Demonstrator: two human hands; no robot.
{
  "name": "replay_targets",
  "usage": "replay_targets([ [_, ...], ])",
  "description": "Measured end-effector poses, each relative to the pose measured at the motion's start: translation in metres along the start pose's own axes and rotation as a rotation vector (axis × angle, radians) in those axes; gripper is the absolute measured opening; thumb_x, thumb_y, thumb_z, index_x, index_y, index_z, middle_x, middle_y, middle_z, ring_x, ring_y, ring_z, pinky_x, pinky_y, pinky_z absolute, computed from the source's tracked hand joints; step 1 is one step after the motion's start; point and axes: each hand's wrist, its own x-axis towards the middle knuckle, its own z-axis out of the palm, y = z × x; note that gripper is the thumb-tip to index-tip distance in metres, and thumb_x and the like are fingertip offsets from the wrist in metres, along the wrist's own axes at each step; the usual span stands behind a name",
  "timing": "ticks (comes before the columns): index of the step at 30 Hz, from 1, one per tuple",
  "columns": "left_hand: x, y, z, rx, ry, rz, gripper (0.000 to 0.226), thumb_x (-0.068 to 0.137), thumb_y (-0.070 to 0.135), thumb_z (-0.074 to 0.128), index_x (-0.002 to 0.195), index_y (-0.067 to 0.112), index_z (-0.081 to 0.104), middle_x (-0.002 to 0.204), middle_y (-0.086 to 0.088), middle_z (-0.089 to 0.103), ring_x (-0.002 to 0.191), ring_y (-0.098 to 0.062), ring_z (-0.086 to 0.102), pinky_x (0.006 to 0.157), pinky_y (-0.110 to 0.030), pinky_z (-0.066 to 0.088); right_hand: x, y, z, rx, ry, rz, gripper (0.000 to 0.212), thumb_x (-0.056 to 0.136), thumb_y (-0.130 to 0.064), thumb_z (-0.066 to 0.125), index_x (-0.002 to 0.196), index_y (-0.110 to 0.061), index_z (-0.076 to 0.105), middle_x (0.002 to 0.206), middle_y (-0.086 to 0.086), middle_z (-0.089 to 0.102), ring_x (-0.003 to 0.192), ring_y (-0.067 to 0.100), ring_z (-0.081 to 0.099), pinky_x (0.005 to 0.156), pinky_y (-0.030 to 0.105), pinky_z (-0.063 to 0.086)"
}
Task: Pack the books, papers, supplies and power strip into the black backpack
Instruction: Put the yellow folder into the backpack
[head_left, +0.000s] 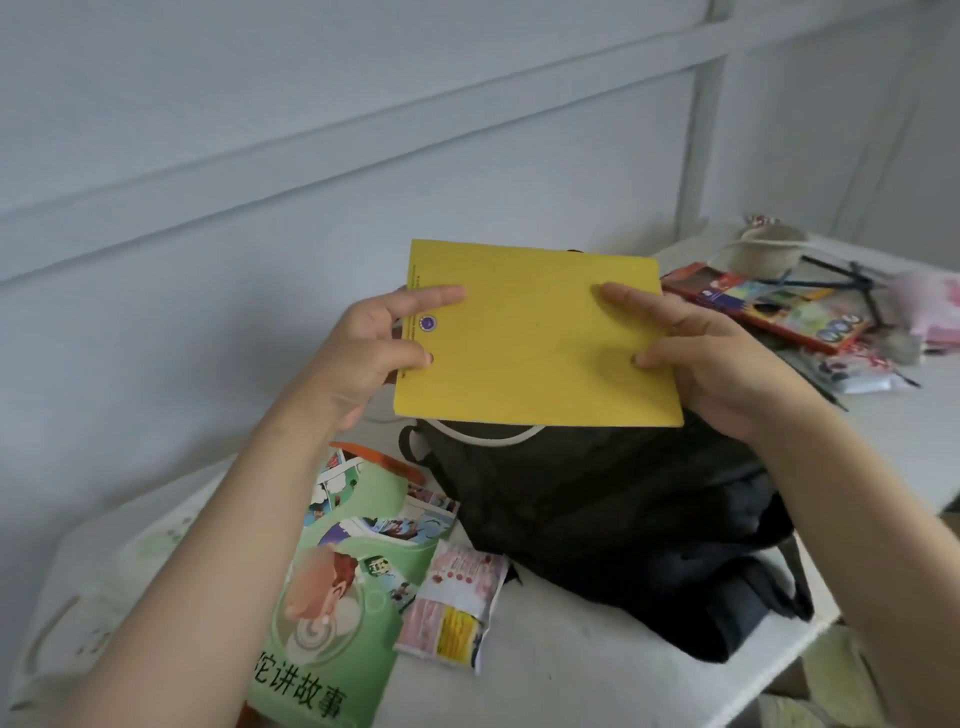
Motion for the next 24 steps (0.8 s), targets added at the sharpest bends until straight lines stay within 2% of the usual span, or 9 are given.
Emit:
replay_targets([
  [6, 0.019, -0.006, 0.037, -0.021, -0.084, 0.019, 0.055, 0.082, -0.019, 0.044, 0.111, 0.025, 0.061, 0.115, 0.003, 0.062, 0.093, -0.010, 0.064, 0.072, -0.023, 0.055, -0.029, 0.011, -0.024, 0.204, 0.223, -0.018, 0.063, 0.080, 0.020, 0.037, 0.105, -0.026, 0.071, 0.112, -0.013, 0.068, 0.092, 0.011, 0.067, 0.064, 0.022, 0.055],
  [8, 0.022, -0.012, 0.052, -0.012, -0.072, 0.030, 0.047, 0.087, -0.011, 0.047, 0.109, 0.029, 0.059, 0.116, 0.010, 0.058, 0.089, -0.006, 0.064, 0.072, -0.025, 0.056, -0.040, 0.015, -0.034, 0.244, 0.344, -0.051, 0.062, 0.080, 0.019, 0.038, 0.103, -0.027, 0.072, 0.113, -0.013, 0.067, 0.089, 0.008, 0.067, 0.065, 0.021, 0.055],
  [10, 0.020, -0.024, 0.069, 0.097, -0.008, 0.068, 0.040, 0.089, 0.000, 0.055, 0.112, 0.033, 0.054, 0.116, 0.022, 0.051, 0.096, -0.001, 0.060, 0.082, -0.025, 0.053, -0.053, 0.020, -0.045, 0.289, 0.463, -0.085, 0.061, 0.082, 0.018, 0.038, 0.105, -0.027, 0.070, 0.108, -0.014, 0.067, 0.082, 0.006, 0.067, 0.062, 0.021, 0.055],
  [13, 0.003, -0.045, 0.096, 0.316, 0.071, 0.292, 0.041, 0.087, 0.015, 0.062, 0.122, 0.032, 0.049, 0.126, 0.022, 0.047, 0.116, 0.003, 0.047, 0.096, -0.016, 0.039, -0.075, 0.027, -0.060, 0.340, 0.602, -0.124, 0.060, 0.084, 0.016, 0.036, 0.108, -0.029, 0.067, 0.113, -0.013, 0.063, 0.080, 0.006, 0.067, 0.060, 0.023, 0.055],
  [15, -0.009, -0.053, 0.111, 0.376, 0.019, 0.449, 0.041, 0.085, 0.025, 0.062, 0.124, 0.030, 0.049, 0.129, 0.017, 0.048, 0.120, 0.001, 0.044, 0.099, -0.011, 0.033, -0.087, 0.030, -0.068, 0.347, 0.664, -0.133, 0.059, 0.085, 0.014, 0.036, 0.110, -0.031, 0.065, 0.121, -0.012, 0.057, 0.086, 0.009, 0.065, 0.062, 0.025, 0.057],
  [17, -0.018, -0.052, 0.123, 0.418, -0.117, 0.474, 0.049, 0.082, 0.043, 0.060, 0.128, 0.032, 0.045, 0.127, 0.019, 0.051, 0.119, 0.001, 0.046, 0.098, -0.009, 0.032, -0.095, 0.032, -0.073, 0.358, 0.709, -0.135, 0.058, 0.086, 0.013, 0.037, 0.111, -0.032, 0.064, 0.128, -0.010, 0.053, 0.093, 0.014, 0.061, 0.064, 0.026, 0.057],
  [20, -0.024, -0.048, 0.140, 0.538, -0.323, 0.351, 0.083, 0.071, 0.061, 0.067, 0.139, 0.037, 0.026, 0.126, 0.019, 0.051, 0.114, 0.004, 0.047, 0.091, -0.007, 0.034, -0.099, 0.032, -0.075, 0.397, 0.748, -0.148, 0.057, 0.087, 0.012, 0.036, 0.110, -0.032, 0.063, 0.124, -0.009, 0.053, 0.094, 0.015, 0.061, 0.062, 0.025, 0.056],
  [22, -0.025, -0.047, 0.147, 0.645, -0.384, 0.297, 0.099, 0.067, 0.056, 0.073, 0.143, 0.038, 0.014, 0.118, 0.019, 0.056, 0.108, 0.002, 0.051, 0.090, -0.013, 0.038, -0.100, 0.033, -0.073, 0.421, 0.753, -0.161, 0.057, 0.088, 0.013, 0.035, 0.111, -0.032, 0.062, 0.120, -0.010, 0.054, 0.091, 0.015, 0.061, 0.060, 0.025, 0.056],
  [24, -0.020, -0.046, 0.149, 0.695, -0.371, 0.281, 0.099, 0.070, 0.044, 0.077, 0.144, 0.039, 0.011, 0.100, 0.017, 0.062, 0.094, 0.000, 0.057, 0.088, -0.021, 0.046, -0.099, 0.034, -0.072, 0.439, 0.754, -0.162, 0.056, 0.088, 0.013, 0.034, 0.115, -0.030, 0.059, 0.118, -0.010, 0.054, 0.089, 0.015, 0.061, 0.060, 0.024, 0.056],
])
